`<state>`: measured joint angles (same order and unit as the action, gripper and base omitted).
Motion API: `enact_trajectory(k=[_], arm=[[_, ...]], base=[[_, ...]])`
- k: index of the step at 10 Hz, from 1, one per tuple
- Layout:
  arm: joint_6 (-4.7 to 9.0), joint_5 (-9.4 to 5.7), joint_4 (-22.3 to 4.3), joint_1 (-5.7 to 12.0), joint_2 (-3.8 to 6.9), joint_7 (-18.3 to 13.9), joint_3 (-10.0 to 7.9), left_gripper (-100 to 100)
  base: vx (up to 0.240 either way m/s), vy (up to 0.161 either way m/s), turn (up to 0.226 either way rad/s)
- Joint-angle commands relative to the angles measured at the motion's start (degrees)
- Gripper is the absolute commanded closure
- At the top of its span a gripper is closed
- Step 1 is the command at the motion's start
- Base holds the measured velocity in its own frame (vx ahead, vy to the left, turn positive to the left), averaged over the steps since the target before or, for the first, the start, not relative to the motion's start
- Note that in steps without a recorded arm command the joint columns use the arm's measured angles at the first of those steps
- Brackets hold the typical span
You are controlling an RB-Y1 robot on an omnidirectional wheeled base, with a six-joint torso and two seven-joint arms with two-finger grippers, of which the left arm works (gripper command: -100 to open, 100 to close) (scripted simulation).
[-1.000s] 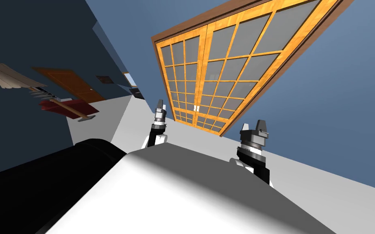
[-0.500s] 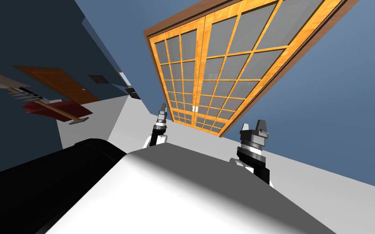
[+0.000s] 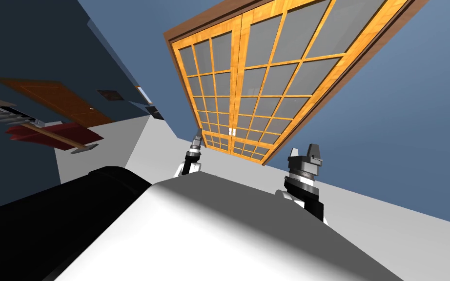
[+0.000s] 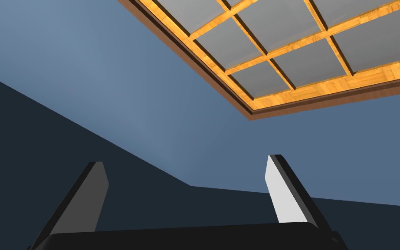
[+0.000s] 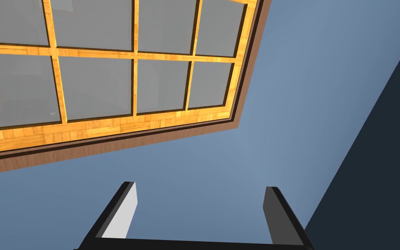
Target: Pull the door open
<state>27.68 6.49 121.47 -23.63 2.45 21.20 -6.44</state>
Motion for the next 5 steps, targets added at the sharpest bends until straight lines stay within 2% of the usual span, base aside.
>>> enact_trajectory(k=[1, 5], arm=[[0.73, 0.37, -2.23, 0.33, 0.32, 1.76, -0.57, -100], [2.48, 1.46, -8.14, 1.33, 0.84, 6.22, -1.85, -100]], base=[[0.09, -0.004, -0.063], [0.099, -0.006, -0.059]])
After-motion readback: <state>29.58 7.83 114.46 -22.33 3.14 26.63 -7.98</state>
